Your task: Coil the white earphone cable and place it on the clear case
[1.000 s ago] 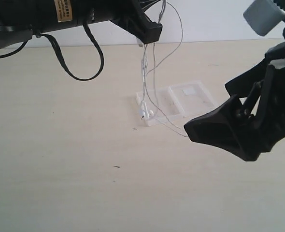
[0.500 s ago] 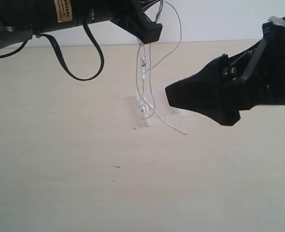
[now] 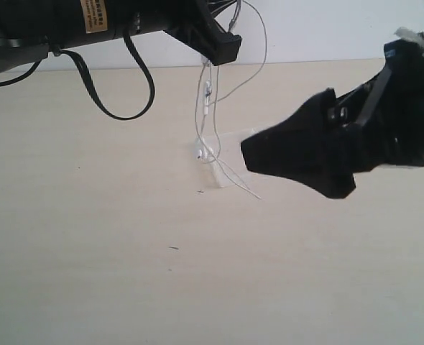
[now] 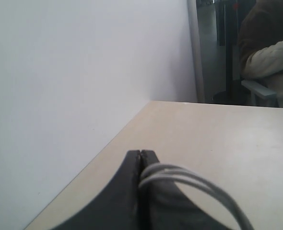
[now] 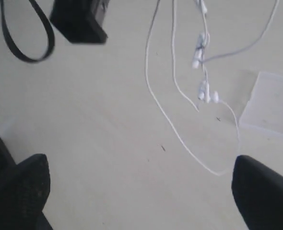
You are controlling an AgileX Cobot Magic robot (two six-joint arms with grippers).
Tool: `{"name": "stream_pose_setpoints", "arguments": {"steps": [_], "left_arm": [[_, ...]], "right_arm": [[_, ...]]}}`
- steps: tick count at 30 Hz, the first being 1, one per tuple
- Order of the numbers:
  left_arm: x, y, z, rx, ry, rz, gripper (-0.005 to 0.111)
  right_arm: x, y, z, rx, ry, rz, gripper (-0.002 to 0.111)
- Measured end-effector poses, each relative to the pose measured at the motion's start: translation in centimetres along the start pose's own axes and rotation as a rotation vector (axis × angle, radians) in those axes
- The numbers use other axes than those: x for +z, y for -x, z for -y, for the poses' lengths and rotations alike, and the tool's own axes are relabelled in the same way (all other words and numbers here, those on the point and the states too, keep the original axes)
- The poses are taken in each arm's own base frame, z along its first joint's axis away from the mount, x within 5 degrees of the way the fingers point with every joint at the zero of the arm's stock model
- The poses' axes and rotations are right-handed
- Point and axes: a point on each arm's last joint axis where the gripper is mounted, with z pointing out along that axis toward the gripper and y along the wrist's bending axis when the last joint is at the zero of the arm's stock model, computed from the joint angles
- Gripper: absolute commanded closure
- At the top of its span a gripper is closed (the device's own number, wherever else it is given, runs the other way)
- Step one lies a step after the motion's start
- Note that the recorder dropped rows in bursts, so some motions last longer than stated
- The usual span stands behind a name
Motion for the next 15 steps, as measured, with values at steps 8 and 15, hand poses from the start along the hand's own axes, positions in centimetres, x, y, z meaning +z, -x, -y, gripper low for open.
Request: {"name": "stream_pose_setpoints", "arguments": {"steps": [8,15], "left_arm": [[0.0,0.0,0.0,0.000,0.000,0.000,0.107],[0.0,0.0,0.0,0.000,0.000,0.000,0.107]], "right_arm": [[1.5,-0.4,1.7,-0.032,-0.115,-0.055,0.043],[3.7,-0.2,3.0,-0.009,-0.149,-0.064,0.032]]}}
